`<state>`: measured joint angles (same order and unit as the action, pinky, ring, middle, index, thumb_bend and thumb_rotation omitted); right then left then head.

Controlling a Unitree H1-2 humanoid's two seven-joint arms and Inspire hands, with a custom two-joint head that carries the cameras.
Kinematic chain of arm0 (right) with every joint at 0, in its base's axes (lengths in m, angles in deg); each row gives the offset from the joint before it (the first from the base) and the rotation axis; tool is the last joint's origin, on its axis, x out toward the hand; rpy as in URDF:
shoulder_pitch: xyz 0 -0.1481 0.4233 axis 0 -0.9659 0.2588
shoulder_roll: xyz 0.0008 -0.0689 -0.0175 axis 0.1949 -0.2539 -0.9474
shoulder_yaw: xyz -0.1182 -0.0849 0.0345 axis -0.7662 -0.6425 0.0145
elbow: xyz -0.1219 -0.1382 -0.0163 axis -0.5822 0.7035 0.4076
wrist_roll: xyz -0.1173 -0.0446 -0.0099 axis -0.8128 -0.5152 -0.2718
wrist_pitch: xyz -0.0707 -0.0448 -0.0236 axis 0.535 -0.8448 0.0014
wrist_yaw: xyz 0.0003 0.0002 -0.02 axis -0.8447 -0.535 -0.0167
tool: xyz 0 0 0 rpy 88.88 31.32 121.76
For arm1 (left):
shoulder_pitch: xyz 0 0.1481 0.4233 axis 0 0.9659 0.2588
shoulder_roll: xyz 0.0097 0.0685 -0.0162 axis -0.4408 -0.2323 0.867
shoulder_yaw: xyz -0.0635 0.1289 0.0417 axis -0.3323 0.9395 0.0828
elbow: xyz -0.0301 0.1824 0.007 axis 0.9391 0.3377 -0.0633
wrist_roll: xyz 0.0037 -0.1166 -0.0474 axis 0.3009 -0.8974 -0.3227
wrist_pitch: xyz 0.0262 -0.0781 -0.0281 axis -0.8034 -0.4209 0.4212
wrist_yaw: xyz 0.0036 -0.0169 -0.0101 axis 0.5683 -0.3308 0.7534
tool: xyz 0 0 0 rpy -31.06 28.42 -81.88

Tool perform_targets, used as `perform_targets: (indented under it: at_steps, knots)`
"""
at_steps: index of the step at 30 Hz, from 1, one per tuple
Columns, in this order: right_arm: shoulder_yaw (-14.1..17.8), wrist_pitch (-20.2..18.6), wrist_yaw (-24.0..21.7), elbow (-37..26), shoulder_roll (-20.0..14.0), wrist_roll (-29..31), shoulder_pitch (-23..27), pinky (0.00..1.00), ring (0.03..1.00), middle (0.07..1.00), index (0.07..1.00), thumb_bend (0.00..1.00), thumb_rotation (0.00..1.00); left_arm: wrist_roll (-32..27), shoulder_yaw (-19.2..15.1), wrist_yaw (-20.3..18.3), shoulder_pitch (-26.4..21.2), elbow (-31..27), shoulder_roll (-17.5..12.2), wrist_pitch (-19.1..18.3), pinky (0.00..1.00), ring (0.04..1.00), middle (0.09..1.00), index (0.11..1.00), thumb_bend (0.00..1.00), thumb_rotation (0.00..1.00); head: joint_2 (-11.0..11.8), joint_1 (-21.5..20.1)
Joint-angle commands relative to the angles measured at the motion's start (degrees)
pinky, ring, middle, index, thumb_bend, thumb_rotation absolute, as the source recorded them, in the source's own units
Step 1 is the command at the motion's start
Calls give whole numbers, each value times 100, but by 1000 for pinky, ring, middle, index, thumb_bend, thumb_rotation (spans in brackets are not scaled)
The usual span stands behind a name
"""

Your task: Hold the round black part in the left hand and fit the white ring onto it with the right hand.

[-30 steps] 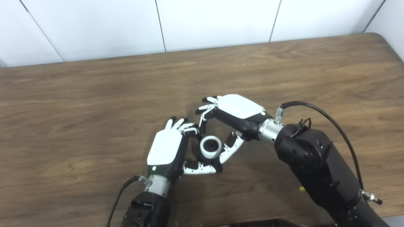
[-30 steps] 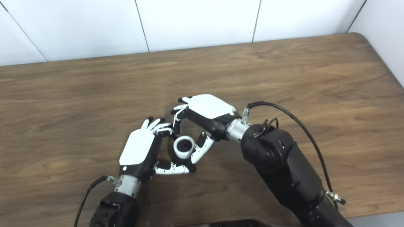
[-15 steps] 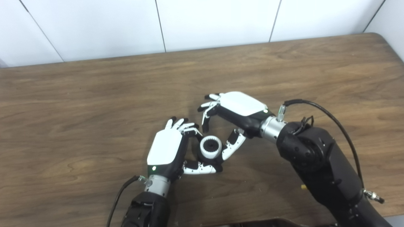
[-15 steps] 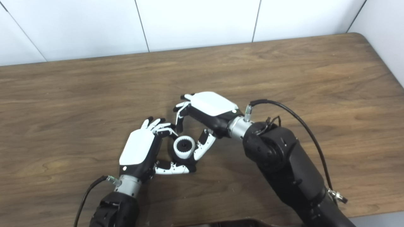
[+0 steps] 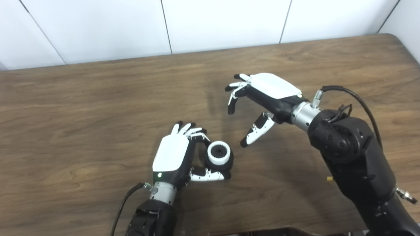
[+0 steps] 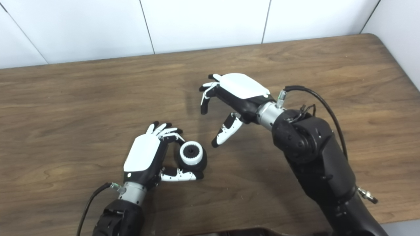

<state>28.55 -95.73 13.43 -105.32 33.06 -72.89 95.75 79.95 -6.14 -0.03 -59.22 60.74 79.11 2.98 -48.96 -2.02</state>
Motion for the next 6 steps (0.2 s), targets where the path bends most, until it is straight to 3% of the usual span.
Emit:
perform_targets:
  at_steps: [1, 6]
  knots:
    - [148, -68, -7, -232, -94, 55, 234, 1000, 982, 887, 583, 962, 187, 51, 16, -140, -17, -105, -40, 5, 1000, 913, 791, 488, 521, 66, -4, 3]
    - [242, -164, -79, -297, -181, 66, 267, 1000, 981, 885, 590, 961, 180, 30, -24, -322, -35, -162, -66, -74, 1000, 919, 801, 496, 521, 79, 8, -18]
